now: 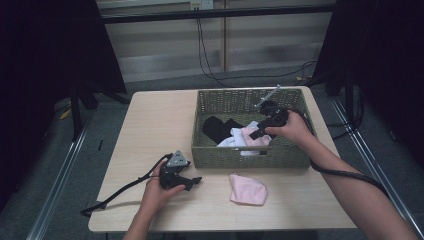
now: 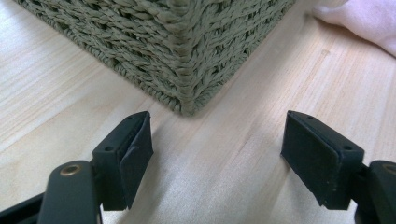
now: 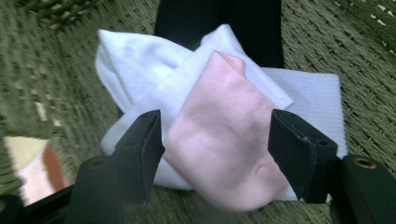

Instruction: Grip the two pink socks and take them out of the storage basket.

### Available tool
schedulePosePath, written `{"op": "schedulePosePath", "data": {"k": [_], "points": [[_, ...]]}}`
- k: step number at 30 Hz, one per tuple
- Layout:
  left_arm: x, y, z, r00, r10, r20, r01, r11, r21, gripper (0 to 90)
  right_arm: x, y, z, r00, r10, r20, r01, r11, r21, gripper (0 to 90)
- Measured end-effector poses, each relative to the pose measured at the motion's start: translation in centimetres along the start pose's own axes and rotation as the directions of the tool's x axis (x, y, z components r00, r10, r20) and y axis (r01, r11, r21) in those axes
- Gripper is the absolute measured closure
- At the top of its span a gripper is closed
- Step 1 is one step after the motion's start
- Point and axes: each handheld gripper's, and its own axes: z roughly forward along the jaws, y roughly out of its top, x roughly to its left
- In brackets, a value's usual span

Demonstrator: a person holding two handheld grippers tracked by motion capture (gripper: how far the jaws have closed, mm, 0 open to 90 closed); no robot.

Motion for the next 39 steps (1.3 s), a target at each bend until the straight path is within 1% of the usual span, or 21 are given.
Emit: {"op": "schedulePosePath", "data": {"k": [6, 7, 9, 10, 12, 14, 16, 18, 19, 20, 21, 22, 23, 24, 25, 27, 28, 30, 35, 39], "points": [[0.0, 0.0, 0.0, 1.0000, 0.003, 0.002, -0.003, 1.0000, 0.003, 24.2, -0.6, 0.1, 0.9, 0.9997, 0.022, 0.014, -0.022, 1.000, -0.003, 33.0], [0.0, 0.0, 0.0, 1.0000, 0.002, 0.002, -0.002, 1.0000, 0.001, 24.2, -0.8, 0.2, 1.2, 0.9993, 0.036, 0.013, -0.036, 0.999, -0.002, 32.9], [0.0, 0.0, 0.0, 1.0000, 0.003, 0.003, -0.003, 1.0000, 0.002, 24.2, -0.9, 0.2, 1.5, 0.9994, 0.032, 0.013, -0.032, 0.999, 0.003, 32.0], [0.0, 0.0, 0.0, 1.0000, 0.003, 0.003, -0.003, 1.0000, 0.003, 24.2, -0.9, 0.3, 1.7, 0.9991, 0.040, 0.013, -0.040, 0.999, 0.008, 31.6], [0.0, 0.0, 0.0, 1.0000, 0.003, 0.004, -0.003, 1.0000, 0.002, 24.2, -1.1, 0.3, 2.1, 0.9990, 0.035, 0.026, -0.035, 0.999, 0.019, 31.5], [0.1, 0.0, -0.1, 1.0000, 0.008, 0.005, -0.008, 1.0000, 0.006, 24.2, -1.2, 0.3, 2.5, 0.9987, 0.044, 0.027, -0.044, 0.999, 0.025, 31.5], [0.1, 0.0, 0.0, 0.9999, 0.008, 0.006, -0.008, 1.0000, 0.003, 24.2, -1.4, 0.2, 2.8, 0.9988, 0.034, 0.035, -0.035, 0.999, 0.031, 33.0], [0.1, 0.0, 0.0, 0.9999, 0.006, 0.009, -0.006, 1.0000, 0.002, 24.2, -1.4, 0.2, 3.1, 0.9982, 0.048, 0.036, -0.049, 0.998, 0.033, 36.7], [0.1, 0.0, 0.0, 0.9999, 0.007, 0.010, -0.007, 1.0000, 0.002, 24.2, -1.5, 0.1, 3.2, 0.9984, 0.039, 0.040, -0.040, 0.998, 0.037, 40.1], [0.1, 0.0, 0.0, 0.9999, 0.001, 0.012, -0.001, 1.0000, -0.001, 24.2, -1.6, 0.1, 3.3, 0.9989, 0.017, 0.043, -0.019, 0.999, 0.042, 45.2], [0.1, 0.0, 0.0, 0.9999, 0.002, 0.010, -0.002, 1.0000, -0.001, 24.2, -1.5, 0.1, 3.4, 0.9993, 0.021, 0.032, -0.022, 0.999, 0.044, 51.7], [0.1, 0.0, 0.0, 0.9999, 0.002, 0.012, -0.002, 1.0000, -0.001, 24.2, -1.4, 0.1, 3.4, 0.9994, 0.025, 0.022, -0.026, 0.998, 0.055, 60.5], [0.1, 0.0, 0.0, 0.9999, 0.002, 0.012, -0.002, 1.0000, -0.001, 24.2, -1.3, 0.1, 3.4, 0.9997, 0.002, 0.024, -0.003, 0.999, 0.054, 70.5], [0.1, 0.0, 0.0, 0.9999, -0.001, 0.013, 0.001, 1.0000, -0.001, 24.2, -1.1, 0.1, 3.2, 0.9996, 0.000, 0.027, -0.001, 0.999, 0.053, 76.2], [0.1, 0.0, 0.0, 0.9999, 0.002, 0.012, -0.002, 1.0000, -0.001, 24.2, -1.1, 0.1, 3.0, 0.9995, -0.012, 0.028, 0.011, 0.998, 0.056, 81.8], [0.1, 0.0, 0.0, 0.9999, 0.002, 0.012, -0.002, 1.0000, -0.001, 24.2, -1.1, 0.1, 2.4, 0.9999, 0.012, 0.005, -0.012, 0.999, 0.045, 84.0], [0.1, 0.0, 0.0, 0.9999, 0.000, 0.013, 0.000, 1.0000, -0.001, 24.2, -1.1, 0.0, 1.7, 0.9995, 0.030, 0.002, -0.030, 0.999, 0.038, 84.5], [0.1, 0.0, 0.0, 0.9999, 0.000, 0.013, 0.000, 1.0000, -0.001, 24.2, -1.2, 0.0, 1.5, 0.9996, 0.029, -0.001, -0.029, 0.999, 0.035, 84.5], [0.1, 0.0, 0.0, 0.9999, 0.002, 0.012, -0.002, 1.0000, -0.001, 24.2, -1.2, 0.0, -0.4, 0.9989, 0.042, -0.022, -0.042, 0.999, 0.002, 84.6], [0.0, 0.0, 0.0, 0.9999, -0.001, 0.013, 0.001, 1.0000, -0.002, 24.2, -1.0, 0.0, -1.5, 0.9988, 0.039, -0.029, -0.039, 0.999, -0.001, 84.6]]}}
